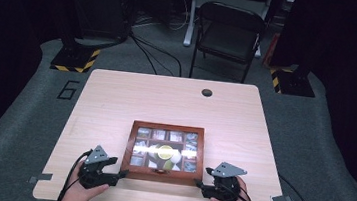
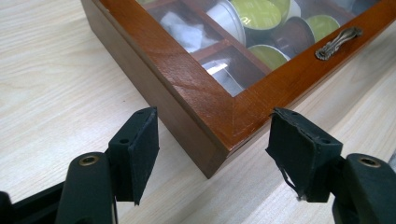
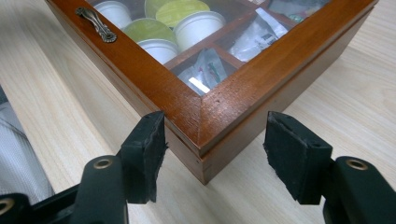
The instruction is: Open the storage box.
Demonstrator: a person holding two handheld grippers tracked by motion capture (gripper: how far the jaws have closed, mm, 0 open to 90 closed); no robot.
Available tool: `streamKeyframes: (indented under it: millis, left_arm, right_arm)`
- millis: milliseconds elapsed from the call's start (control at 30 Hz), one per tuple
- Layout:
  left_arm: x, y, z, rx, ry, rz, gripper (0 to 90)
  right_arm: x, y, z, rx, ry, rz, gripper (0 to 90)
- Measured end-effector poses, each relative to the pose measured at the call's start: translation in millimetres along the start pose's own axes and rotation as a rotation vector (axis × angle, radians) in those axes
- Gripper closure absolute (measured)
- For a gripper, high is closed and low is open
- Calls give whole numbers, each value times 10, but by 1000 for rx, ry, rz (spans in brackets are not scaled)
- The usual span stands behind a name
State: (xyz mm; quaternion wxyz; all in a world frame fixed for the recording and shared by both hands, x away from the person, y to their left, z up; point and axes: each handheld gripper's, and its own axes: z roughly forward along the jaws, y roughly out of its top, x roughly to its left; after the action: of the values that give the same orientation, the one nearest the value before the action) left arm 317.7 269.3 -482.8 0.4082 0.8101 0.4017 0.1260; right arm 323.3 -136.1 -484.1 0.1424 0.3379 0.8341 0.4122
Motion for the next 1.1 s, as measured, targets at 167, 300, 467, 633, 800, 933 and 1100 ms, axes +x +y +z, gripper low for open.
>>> streamKeyframes:
  millis: [167, 300, 467, 633, 800, 933, 1100]
  left_arm:
    - [-35, 7, 65, 18, -3, 25, 333]
    - [-56, 12, 102, 23, -16, 30, 338]
    - [-62, 7, 112, 38, -11, 40, 349]
    - [-72, -3, 136, 56, 1, 54, 369]
    - [-75, 17, 128, 62, 4, 63, 368]
    - [-85, 22, 122, 46, 9, 68, 369]
    - [-108, 53, 98, 4, 8, 62, 373]
  right_arm:
    - [45, -5, 73, 30, 10, -20, 389]
    - [39, -6, 99, 41, -6, -41, 393]
    - [26, -17, 93, 39, 4, -19, 407]
    - [40, -10, 82, 43, -1, -26, 425]
    - [36, -4, 76, 41, 0, -23, 433]
    - [40, 2, 77, 33, 0, -25, 442]
    - [34, 27, 51, 7, -1, -15, 455]
